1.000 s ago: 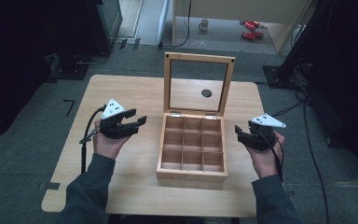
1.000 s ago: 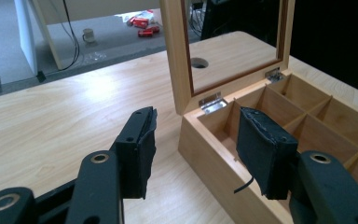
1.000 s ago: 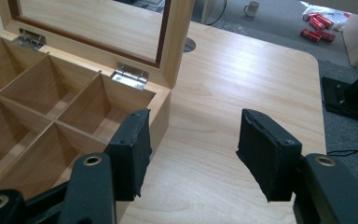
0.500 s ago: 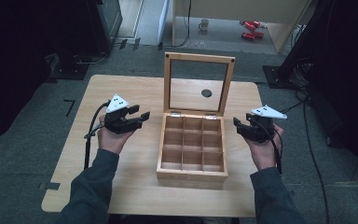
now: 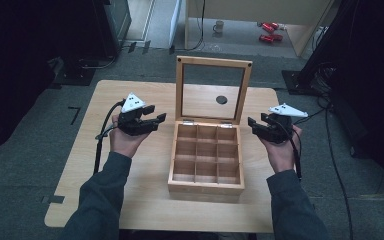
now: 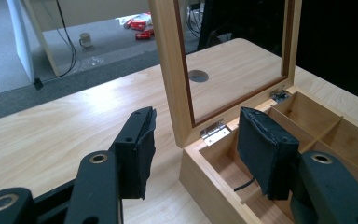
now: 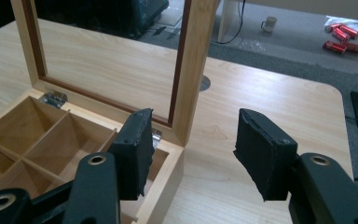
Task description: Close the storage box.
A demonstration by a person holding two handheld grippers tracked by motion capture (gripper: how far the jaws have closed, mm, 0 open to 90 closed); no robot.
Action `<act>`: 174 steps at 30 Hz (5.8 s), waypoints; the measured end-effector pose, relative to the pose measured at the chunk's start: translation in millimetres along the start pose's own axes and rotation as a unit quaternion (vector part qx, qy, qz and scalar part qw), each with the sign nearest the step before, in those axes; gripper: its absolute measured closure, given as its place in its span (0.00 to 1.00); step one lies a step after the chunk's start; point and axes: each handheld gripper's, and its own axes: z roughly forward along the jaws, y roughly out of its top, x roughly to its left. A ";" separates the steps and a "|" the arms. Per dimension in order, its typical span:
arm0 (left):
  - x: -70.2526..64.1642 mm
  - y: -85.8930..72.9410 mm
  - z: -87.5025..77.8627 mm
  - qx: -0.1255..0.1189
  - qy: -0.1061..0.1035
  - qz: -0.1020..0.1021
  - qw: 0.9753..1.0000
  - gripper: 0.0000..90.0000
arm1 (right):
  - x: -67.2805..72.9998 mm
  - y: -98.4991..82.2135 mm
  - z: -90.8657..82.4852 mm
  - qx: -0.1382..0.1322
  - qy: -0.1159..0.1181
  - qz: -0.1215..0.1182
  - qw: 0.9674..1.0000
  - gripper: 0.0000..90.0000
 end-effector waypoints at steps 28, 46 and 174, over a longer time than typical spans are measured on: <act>11.7 33.8 29.1 0.008 -0.002 0.008 1.000 0.50 | 1.6 25.3 26.5 -0.023 0.015 -0.015 1.000 0.51; 15.6 50.1 63.1 0.037 0.007 0.018 0.999 0.50 | -4.1 38.6 51.7 -0.013 0.011 -0.019 1.000 0.51; -49.4 44.2 2.5 0.011 0.000 0.066 0.998 0.67 | 27.0 11.8 8.9 -0.033 0.034 -0.051 0.998 0.57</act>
